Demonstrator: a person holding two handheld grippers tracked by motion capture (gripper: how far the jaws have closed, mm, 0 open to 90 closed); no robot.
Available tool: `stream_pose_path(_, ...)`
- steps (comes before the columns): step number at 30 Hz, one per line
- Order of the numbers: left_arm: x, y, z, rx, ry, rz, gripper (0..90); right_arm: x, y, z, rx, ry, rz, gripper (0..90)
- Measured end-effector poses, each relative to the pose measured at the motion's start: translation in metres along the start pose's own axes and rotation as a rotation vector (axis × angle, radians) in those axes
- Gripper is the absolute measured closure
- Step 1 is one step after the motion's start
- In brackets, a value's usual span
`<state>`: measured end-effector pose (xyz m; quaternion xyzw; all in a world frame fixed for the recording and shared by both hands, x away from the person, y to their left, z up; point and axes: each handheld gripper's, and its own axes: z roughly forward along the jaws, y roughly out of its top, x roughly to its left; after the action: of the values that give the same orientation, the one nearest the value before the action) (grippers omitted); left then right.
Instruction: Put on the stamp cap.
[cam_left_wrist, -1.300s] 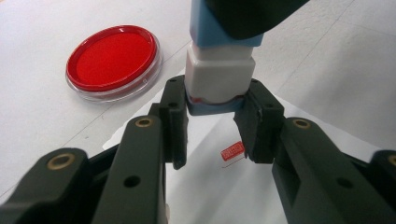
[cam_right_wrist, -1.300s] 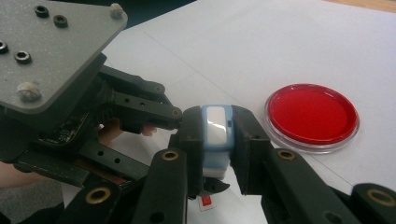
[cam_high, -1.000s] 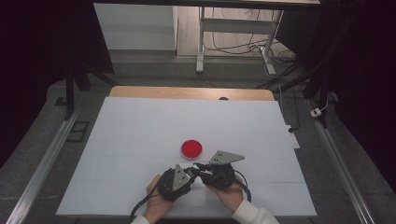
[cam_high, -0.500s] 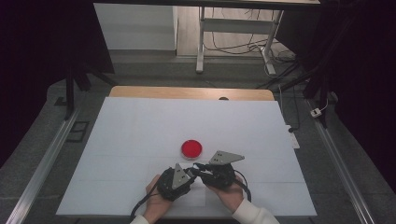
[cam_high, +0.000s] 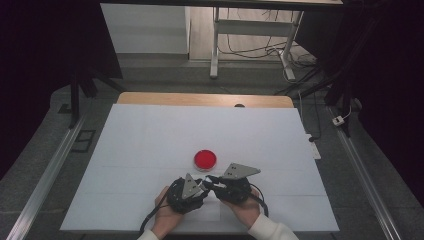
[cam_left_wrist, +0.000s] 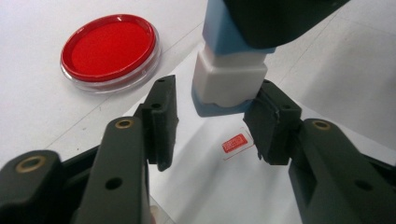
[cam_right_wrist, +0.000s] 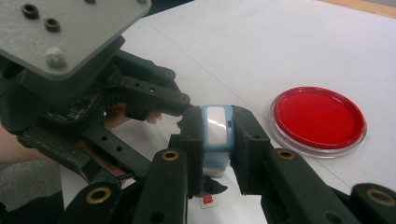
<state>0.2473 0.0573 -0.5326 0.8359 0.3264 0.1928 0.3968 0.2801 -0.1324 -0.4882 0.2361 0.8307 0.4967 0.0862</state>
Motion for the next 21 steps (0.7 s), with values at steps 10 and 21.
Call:
stream_pose_path(10, 0.004, -0.002, -0.004, 0.03, -0.029, -0.01, 46.0, -0.004, 0.0, -0.003, -0.028, -0.019, -0.005, 75.3)
stream_pose_path(21, 0.019, -0.009, -0.031, 0.012, -0.066, -0.038, 43.5, -0.009, 0.001, -0.008, -0.049, -0.038, -0.032, 75.2)
